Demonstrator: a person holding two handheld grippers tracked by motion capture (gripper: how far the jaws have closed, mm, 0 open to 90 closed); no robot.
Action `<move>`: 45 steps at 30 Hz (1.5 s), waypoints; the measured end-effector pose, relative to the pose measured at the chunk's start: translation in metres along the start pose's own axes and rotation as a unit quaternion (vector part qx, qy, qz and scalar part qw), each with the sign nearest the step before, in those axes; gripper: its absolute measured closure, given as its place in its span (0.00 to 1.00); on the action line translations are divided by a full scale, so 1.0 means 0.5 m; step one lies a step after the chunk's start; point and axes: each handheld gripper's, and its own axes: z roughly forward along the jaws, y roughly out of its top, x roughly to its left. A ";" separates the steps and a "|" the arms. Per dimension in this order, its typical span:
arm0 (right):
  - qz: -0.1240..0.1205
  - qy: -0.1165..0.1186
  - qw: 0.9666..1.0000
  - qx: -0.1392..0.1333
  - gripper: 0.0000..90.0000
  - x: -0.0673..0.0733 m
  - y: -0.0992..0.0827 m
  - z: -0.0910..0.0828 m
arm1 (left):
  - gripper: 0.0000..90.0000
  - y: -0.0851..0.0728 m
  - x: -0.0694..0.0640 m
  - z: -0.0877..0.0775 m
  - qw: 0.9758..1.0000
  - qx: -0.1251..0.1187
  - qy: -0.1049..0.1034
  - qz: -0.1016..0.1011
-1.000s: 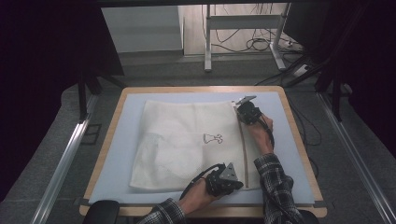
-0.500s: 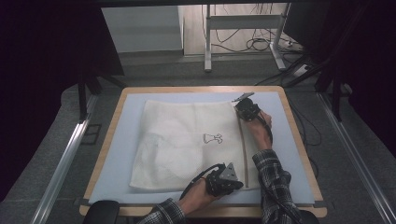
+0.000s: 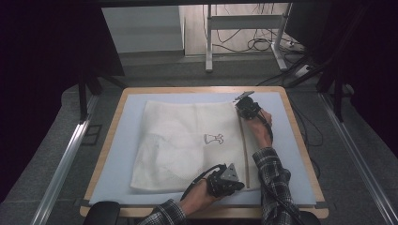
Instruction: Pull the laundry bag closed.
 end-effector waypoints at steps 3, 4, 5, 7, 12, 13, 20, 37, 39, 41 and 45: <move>0.000 -0.003 1.000 0.000 0.93 -0.001 0.004 0.003 | 0.99 0.000 0.000 0.000 1.000 0.000 0.000 -0.001; 0.000 -0.004 1.000 0.000 0.93 -0.001 0.005 0.004 | 0.99 0.000 0.000 0.000 1.000 0.000 0.000 0.000; -0.002 -0.005 1.000 0.001 0.93 -0.002 0.007 0.005 | 0.99 0.000 0.000 0.000 1.000 0.000 0.000 0.000; -0.001 -0.009 1.000 0.001 0.93 0.000 0.012 0.009 | 0.99 0.000 0.000 0.000 1.000 0.000 0.000 0.001; -0.006 -0.014 1.000 0.002 0.93 0.000 0.020 0.016 | 0.99 0.000 0.000 0.000 1.000 0.000 0.001 0.001; -0.004 -0.014 1.000 0.002 0.94 0.000 0.022 0.018 | 0.99 0.000 -0.001 0.000 1.000 -0.001 0.001 0.002; -0.006 -0.014 1.000 0.008 0.93 0.000 0.027 0.030 | 0.99 0.000 -0.002 0.000 1.000 -0.001 0.003 0.003; 0.017 -0.001 1.000 0.001 0.75 -0.001 0.017 0.005 | 0.95 0.000 -0.006 -0.001 1.000 -0.001 0.017 0.008; 0.020 0.004 1.000 -0.003 0.72 0.000 0.014 0.003 | 0.94 0.000 -0.006 -0.001 1.000 -0.001 0.019 0.007; 0.021 0.007 1.000 -0.005 0.70 0.002 0.012 0.000 | 0.92 -0.001 -0.007 0.000 1.000 -0.006 0.021 0.001; 0.031 0.016 0.999 -0.013 0.66 0.003 0.005 -0.007 | 0.85 -0.001 -0.007 -0.001 0.999 -0.005 0.033 0.000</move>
